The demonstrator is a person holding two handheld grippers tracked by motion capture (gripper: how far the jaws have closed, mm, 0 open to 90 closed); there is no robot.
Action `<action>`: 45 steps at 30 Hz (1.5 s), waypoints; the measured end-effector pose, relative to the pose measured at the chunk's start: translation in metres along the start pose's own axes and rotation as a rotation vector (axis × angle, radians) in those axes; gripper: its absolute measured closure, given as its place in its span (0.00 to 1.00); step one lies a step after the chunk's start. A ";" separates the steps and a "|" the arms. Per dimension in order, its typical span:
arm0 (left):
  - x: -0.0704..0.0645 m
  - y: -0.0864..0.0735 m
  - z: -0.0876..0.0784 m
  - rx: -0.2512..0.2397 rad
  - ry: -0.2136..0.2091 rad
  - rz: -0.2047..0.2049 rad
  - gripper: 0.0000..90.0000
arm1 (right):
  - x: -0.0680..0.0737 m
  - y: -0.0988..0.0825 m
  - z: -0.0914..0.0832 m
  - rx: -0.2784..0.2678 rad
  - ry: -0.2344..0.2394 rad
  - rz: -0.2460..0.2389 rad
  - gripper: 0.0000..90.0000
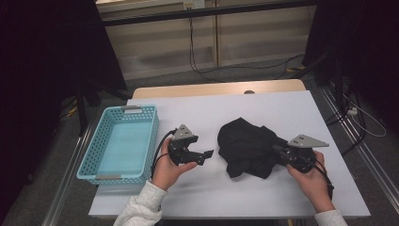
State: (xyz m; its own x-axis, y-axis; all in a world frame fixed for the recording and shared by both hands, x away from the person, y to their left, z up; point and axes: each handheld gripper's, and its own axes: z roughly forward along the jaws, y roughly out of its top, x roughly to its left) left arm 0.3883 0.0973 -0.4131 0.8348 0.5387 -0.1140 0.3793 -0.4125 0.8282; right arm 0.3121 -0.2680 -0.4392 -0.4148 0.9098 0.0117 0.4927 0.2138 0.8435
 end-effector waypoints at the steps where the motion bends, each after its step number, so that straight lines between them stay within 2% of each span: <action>1: 0.000 0.000 0.000 0.001 0.000 0.007 0.19 | -0.003 0.000 -0.001 -0.007 -0.009 0.010 1.00; 5: 0.003 -0.002 0.000 -0.001 0.003 -0.004 0.19 | -0.018 -0.001 -0.007 -0.019 -0.037 0.056 1.00; 8: 0.004 -0.001 0.000 0.001 0.009 -0.004 0.19 | -0.022 -0.004 -0.007 -0.012 -0.046 0.064 1.00; 11: 0.002 0.000 0.002 0.002 0.003 0.007 0.19 | -0.023 -0.005 -0.009 -0.004 -0.055 0.062 1.00; 16: -0.002 -0.001 0.007 0.009 -0.011 0.015 0.19 | -0.019 -0.004 -0.011 -0.004 -0.037 0.047 0.99; 18: -0.002 -0.001 0.007 0.012 -0.013 0.013 0.19 | -0.013 -0.001 -0.010 -0.008 -0.016 0.019 0.93; 21: -0.004 0.000 0.010 0.013 -0.020 0.022 0.19 | 0.001 0.005 -0.010 -0.015 -0.008 -0.028 0.71; 25: -0.008 0.000 0.016 0.020 -0.035 0.029 0.19 | 0.025 0.014 -0.005 -0.028 0.083 -0.088 0.48; 26: -0.008 -0.001 0.017 0.024 -0.035 0.030 0.19 | 0.033 0.016 -0.003 -0.027 0.102 -0.100 0.46; 27: -0.008 -0.001 0.017 0.024 -0.035 0.030 0.19 | 0.033 0.016 -0.003 -0.027 0.102 -0.100 0.46; 28: -0.008 -0.001 0.018 0.027 -0.031 0.029 0.19 | 0.042 0.017 0.001 -0.019 0.117 -0.121 0.44; 29: -0.008 -0.002 0.019 0.027 -0.030 0.031 0.19 | 0.057 0.017 0.010 0.009 0.148 -0.166 0.43; 30: -0.008 -0.002 0.019 0.027 -0.029 0.027 0.19 | 0.064 0.016 0.015 0.028 0.152 -0.181 0.43; 32: -0.008 -0.002 0.019 0.029 -0.027 0.030 0.19 | 0.073 0.012 0.027 0.065 0.170 -0.203 0.44; 34: -0.007 -0.002 0.018 0.027 -0.030 0.025 0.19 | 0.075 0.009 0.033 0.080 0.154 -0.221 0.48; 35: -0.007 -0.003 0.017 0.029 -0.027 0.023 0.19 | 0.074 0.005 0.041 0.094 0.108 -0.222 0.61; 36: -0.007 -0.003 0.017 0.029 -0.027 0.023 0.19 | 0.074 0.005 0.041 0.094 0.108 -0.222 0.61; 37: -0.006 -0.004 0.016 0.027 -0.030 0.015 0.19 | 0.068 0.003 0.044 0.082 0.068 -0.178 0.82; 38: -0.006 -0.004 0.016 0.027 -0.030 0.015 0.19 | 0.066 0.004 0.044 0.077 0.071 -0.167 0.90; 41: -0.005 -0.007 0.017 0.035 -0.027 0.011 0.19 | 0.062 0.006 0.041 0.071 0.065 -0.159 0.94; 43: -0.005 -0.007 0.017 0.036 -0.024 0.009 0.19 | 0.062 0.008 0.038 0.050 0.093 -0.115 0.94; 44: -0.005 -0.007 0.017 0.036 -0.020 0.010 0.19 | 0.062 0.008 0.038 0.050 0.093 -0.115 0.94; 45: -0.005 -0.008 0.017 0.035 -0.021 0.008 0.19 | 0.065 0.013 0.034 0.041 0.125 -0.114 0.95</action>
State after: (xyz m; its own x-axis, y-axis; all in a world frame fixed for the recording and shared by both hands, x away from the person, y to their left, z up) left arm 0.3883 0.0853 -0.4285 0.8459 0.5197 -0.1199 0.3863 -0.4421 0.8095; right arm 0.3176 -0.1941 -0.4461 -0.5603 0.8282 -0.0137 0.4669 0.3295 0.8206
